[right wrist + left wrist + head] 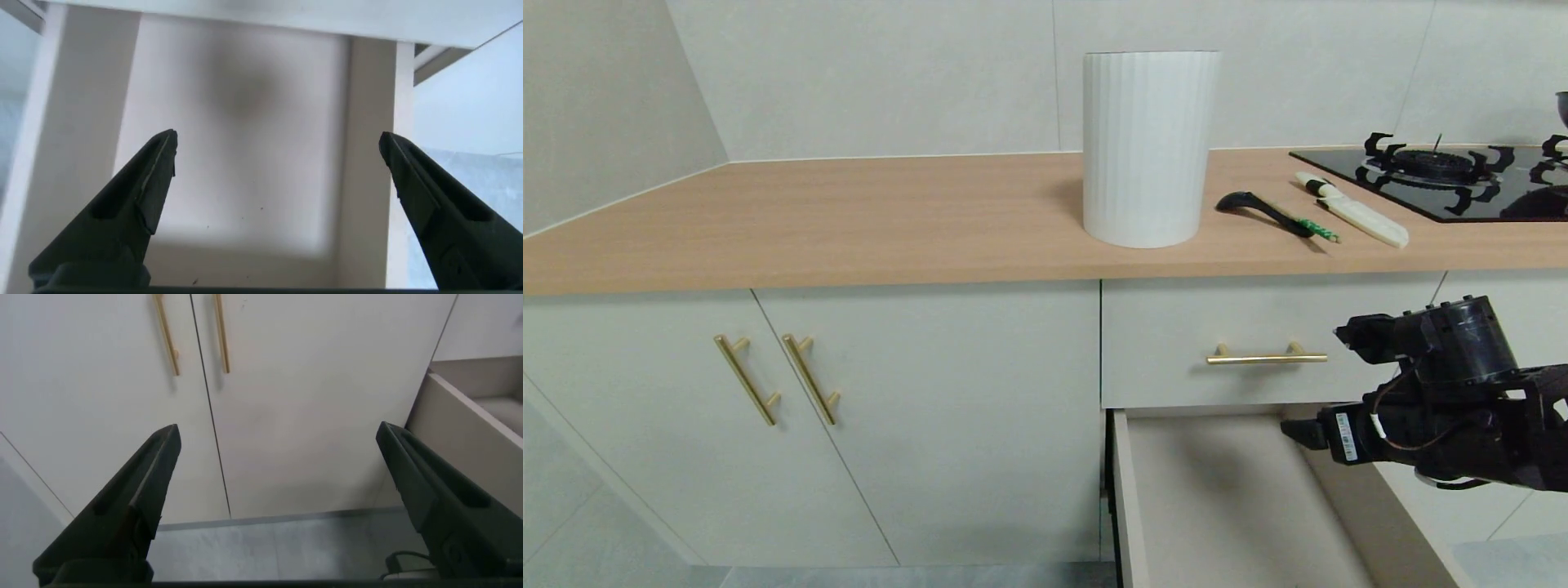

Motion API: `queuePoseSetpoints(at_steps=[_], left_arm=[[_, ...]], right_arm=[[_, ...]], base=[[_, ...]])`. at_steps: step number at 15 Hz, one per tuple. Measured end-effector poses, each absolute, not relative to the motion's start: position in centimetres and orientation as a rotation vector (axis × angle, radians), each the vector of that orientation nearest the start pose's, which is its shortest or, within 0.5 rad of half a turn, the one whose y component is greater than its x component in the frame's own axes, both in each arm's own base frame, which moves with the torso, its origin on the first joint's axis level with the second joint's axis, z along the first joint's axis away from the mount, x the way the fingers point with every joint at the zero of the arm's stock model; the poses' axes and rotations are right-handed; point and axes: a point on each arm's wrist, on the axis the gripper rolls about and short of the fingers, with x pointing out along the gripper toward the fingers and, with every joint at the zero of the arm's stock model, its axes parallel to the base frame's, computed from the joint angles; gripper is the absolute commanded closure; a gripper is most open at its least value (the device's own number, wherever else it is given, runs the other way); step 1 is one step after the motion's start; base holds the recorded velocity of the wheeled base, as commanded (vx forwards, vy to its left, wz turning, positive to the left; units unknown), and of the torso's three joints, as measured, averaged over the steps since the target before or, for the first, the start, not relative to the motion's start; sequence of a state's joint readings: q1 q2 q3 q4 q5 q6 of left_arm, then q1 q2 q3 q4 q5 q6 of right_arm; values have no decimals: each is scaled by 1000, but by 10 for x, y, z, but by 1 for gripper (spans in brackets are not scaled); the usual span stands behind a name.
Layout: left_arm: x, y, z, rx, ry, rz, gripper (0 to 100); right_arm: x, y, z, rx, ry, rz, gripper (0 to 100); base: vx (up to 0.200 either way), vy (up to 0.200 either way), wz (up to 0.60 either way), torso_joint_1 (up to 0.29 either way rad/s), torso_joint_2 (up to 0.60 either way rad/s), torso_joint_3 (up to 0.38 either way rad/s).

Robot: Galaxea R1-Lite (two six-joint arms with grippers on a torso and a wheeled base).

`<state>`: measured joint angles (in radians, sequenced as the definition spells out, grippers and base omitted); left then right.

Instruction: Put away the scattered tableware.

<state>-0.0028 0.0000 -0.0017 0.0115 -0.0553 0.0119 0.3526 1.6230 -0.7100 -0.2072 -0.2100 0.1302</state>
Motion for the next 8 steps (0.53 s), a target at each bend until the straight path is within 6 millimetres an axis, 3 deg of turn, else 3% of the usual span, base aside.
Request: queuePoseSetpoints(at_steps=[8], left_arm=[[-23,-1,75,12,9,-58,0]], right_arm=[[244,85,143,-69,677,93,0]], base=[[0,0,0,182,-491,-285]])
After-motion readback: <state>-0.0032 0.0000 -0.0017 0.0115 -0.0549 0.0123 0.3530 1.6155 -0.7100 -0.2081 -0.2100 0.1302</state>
